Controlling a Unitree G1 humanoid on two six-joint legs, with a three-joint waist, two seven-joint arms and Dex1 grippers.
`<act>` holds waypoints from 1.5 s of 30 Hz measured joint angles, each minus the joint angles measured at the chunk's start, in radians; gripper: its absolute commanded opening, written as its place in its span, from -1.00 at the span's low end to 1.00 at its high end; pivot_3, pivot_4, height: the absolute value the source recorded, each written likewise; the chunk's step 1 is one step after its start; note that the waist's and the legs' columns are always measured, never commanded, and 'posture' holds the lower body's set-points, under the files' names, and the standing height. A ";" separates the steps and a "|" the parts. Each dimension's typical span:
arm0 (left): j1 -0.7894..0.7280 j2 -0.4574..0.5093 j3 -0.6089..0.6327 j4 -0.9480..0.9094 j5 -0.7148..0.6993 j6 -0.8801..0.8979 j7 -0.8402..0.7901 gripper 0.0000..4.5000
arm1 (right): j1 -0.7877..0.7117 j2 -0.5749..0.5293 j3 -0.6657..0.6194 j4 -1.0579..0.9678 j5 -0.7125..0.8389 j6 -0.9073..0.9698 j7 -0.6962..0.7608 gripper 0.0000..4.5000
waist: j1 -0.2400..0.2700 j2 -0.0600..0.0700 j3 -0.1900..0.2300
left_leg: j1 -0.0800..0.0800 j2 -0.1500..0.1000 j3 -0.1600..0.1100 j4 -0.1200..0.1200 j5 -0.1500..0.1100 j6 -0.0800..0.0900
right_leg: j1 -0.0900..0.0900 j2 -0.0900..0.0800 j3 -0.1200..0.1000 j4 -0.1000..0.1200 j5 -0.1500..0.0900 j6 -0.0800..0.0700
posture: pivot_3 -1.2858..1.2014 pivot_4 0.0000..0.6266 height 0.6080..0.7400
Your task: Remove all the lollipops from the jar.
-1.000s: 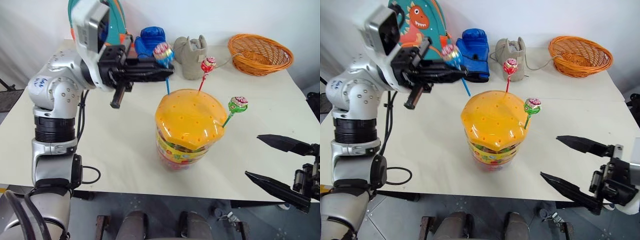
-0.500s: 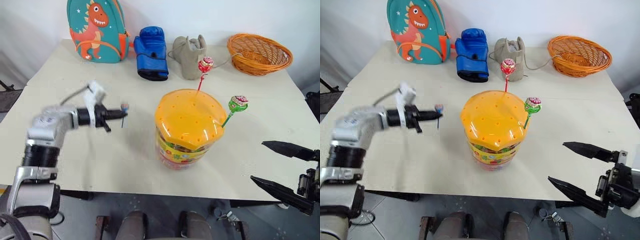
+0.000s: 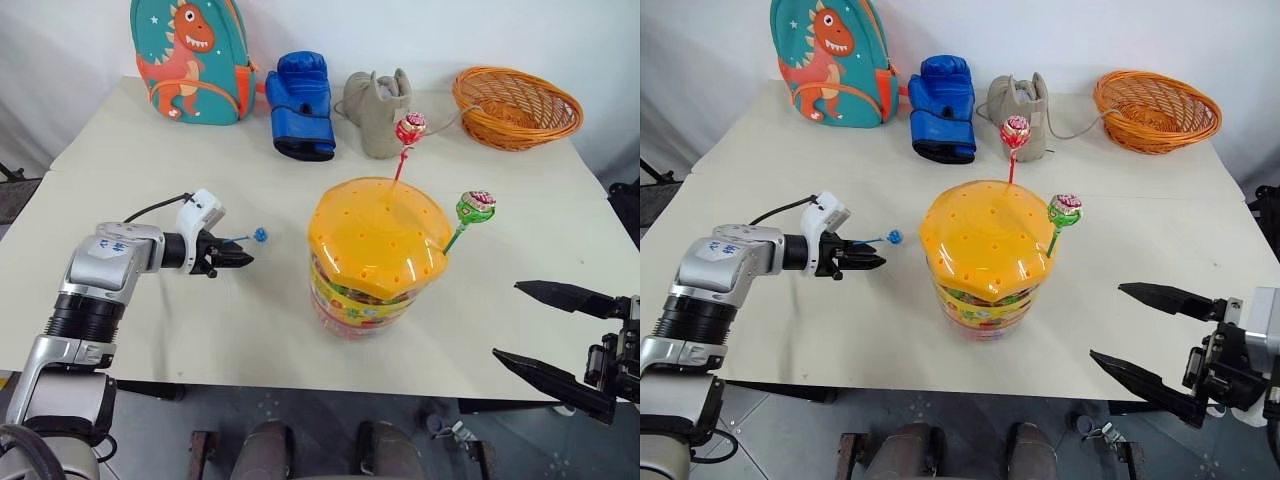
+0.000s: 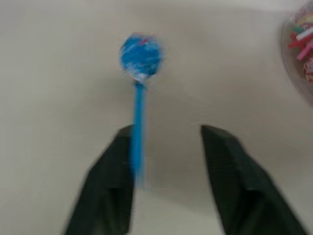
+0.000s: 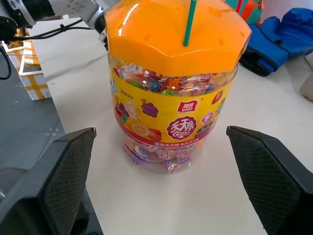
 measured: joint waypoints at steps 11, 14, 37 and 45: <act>-0.170 0.003 0.125 0.007 -0.104 -0.156 -0.197 0.99 | -0.075 -0.029 -0.010 0.049 -0.002 0.000 -0.027 1.00 | 0.004 0.000 0.000 | -0.001 0.000 0.004 0.001 0.000 0.000 | 0.000 0.000 -0.001 0.000 0.000 0.000 | 0.03 -0.52 1.00; -0.250 -0.052 0.157 0.045 -0.143 -0.237 -0.256 0.99 | -0.104 -0.042 -0.021 0.062 -0.003 0.000 -0.040 1.00 | 0.002 0.000 0.000 | 0.000 0.000 0.006 0.001 0.000 0.000 | 0.000 0.000 -0.001 0.000 0.000 0.000 | 0.03 -0.52 1.00; -0.671 -0.486 0.072 0.643 -0.037 -0.532 -0.493 0.99 | -0.152 -0.008 -0.028 -0.016 0.005 -0.001 -0.199 1.00 | -0.001 -0.002 0.001 | -0.003 -0.001 0.009 0.001 0.000 0.001 | -0.003 0.000 0.000 0.000 0.001 0.001 | 0.03 -0.52 1.00; -0.758 -0.579 0.079 0.767 -0.006 -0.546 -0.442 0.81 | -0.147 0.013 -0.029 -0.033 0.011 -0.007 -0.237 1.00 | 0.000 -0.002 0.002 | -0.004 -0.001 0.009 0.001 -0.001 0.001 | -0.004 0.000 0.000 -0.001 0.001 0.002 | 0.03 -0.52 1.00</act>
